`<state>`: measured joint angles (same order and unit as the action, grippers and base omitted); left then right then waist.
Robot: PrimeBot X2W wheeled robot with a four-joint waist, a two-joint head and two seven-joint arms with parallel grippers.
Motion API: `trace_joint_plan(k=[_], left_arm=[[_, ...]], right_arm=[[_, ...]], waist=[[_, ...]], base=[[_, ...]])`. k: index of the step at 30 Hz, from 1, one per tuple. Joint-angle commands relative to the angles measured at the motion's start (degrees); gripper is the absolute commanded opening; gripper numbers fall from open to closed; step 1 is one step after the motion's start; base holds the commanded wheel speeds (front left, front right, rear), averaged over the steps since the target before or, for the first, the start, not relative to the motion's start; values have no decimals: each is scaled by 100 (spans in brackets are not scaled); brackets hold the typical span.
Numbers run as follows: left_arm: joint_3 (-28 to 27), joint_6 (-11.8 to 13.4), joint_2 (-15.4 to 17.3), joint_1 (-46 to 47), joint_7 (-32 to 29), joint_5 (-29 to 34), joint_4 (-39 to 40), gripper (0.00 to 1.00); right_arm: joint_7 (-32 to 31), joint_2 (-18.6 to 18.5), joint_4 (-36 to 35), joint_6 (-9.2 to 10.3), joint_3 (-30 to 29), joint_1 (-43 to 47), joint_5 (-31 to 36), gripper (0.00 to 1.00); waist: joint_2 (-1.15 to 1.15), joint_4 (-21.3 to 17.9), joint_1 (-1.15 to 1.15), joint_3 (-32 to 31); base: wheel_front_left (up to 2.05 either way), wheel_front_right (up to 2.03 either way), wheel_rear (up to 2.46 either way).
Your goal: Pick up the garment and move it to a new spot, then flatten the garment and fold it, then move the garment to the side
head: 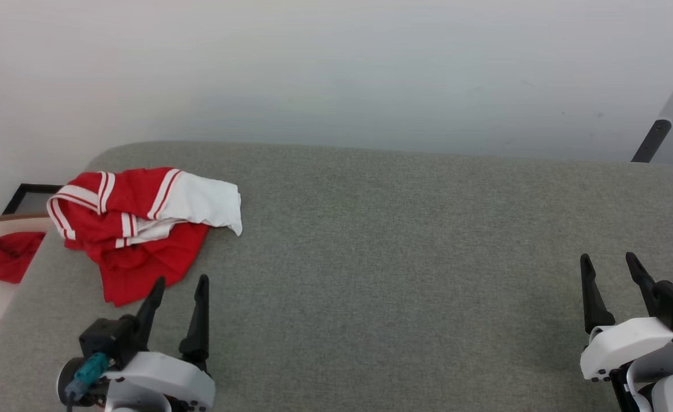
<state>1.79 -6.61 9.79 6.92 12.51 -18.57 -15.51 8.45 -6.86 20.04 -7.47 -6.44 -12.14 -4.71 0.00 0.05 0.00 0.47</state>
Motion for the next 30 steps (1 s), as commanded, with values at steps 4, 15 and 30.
trace_joint_plan(k=[4, 15, 30], left_arm=[[-10, -45, 2, 44, 81, 244, -2, 100], [22, -62, -6, 5, 195, 670, -97, 100], [-130, -88, -28, 79, 264, 448, -254, 100]], right_arm=[[109, 45, 45, -4, -82, -76, 264, 100], [247, 137, 197, -3, -227, -73, 449, 100], [385, 179, 300, -3, -306, 71, 606, 100]], waist=[[0, -11, 0, -3], [0, -2, 0, -33], [0, -29, 0, -27]], base=[[0, 0, 0], [0, 0, 0], [0, 0, 0]])
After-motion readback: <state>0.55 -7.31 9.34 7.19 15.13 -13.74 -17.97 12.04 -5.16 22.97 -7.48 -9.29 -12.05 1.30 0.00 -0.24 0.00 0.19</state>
